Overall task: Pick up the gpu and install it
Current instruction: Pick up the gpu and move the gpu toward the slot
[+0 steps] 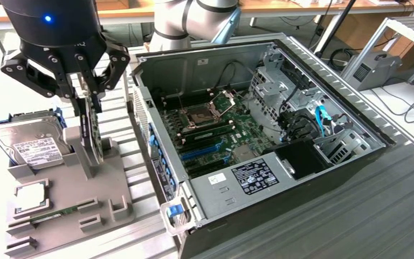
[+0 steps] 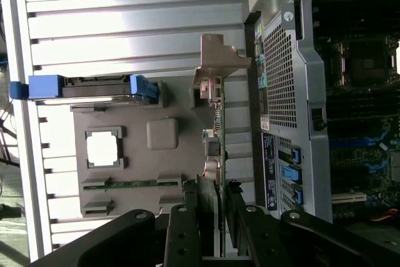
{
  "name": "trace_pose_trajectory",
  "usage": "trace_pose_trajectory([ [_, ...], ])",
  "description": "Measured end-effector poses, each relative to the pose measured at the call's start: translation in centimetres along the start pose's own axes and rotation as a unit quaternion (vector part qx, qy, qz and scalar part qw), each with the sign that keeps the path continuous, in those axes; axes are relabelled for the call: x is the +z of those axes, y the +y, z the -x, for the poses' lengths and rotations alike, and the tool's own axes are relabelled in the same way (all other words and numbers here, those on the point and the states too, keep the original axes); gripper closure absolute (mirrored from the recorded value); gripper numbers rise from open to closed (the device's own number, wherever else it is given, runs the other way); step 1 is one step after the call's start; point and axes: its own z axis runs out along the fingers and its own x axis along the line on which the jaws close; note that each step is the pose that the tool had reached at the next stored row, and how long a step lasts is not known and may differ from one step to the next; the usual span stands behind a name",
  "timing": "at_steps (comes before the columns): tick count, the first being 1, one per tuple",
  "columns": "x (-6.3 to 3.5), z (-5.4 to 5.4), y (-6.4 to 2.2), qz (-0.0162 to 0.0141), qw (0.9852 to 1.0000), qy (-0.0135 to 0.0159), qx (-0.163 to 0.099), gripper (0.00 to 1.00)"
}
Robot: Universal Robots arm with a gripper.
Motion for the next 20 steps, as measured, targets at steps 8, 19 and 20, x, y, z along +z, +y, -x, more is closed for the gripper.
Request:
trace_pose_trajectory([
  [8,-0.2,0.01,0.01,0.0,1.0,0.0,0.0,0.71],
  [19,-0.53,0.01,0.02,0.0,1.0,0.0,0.0,0.71],
  [20,-0.55,0.01,0.02,0.0,1.0,0.0,0.0,0.71],
])
